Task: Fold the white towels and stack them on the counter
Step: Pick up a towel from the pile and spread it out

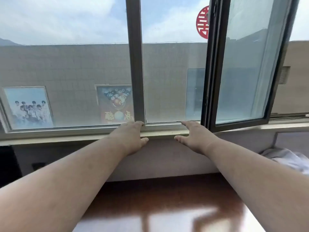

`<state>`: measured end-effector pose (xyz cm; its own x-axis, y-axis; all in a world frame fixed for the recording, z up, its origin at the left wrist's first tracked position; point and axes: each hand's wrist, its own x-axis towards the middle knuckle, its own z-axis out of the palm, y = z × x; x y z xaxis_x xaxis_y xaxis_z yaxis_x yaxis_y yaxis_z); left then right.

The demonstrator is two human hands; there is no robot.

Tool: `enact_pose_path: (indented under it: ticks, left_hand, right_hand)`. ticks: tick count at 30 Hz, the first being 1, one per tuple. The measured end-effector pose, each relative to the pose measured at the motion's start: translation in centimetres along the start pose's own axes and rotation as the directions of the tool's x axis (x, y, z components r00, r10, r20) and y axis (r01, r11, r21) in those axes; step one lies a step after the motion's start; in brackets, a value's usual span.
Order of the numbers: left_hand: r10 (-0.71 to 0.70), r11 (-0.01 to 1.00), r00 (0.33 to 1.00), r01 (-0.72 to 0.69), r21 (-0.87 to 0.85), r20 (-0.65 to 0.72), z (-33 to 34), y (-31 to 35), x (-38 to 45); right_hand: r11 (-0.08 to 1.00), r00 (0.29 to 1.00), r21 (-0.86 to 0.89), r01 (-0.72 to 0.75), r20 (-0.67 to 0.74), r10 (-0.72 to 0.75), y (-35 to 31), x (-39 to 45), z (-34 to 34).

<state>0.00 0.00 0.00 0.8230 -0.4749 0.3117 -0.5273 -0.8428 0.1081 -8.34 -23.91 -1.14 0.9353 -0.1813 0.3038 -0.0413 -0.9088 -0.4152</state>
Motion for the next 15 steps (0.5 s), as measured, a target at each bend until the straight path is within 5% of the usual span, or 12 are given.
enact_pose_path:
  ticks: [15]
  left_hand:
    - [0.269, 0.958, 0.96, -0.258, -0.122, 0.082, 7.1, 9.9, 0.9]
  right_hand:
    - [0.961, 0.957, -0.076, -0.267, -0.142, 0.255, 9.9, -6.7, -1.4]
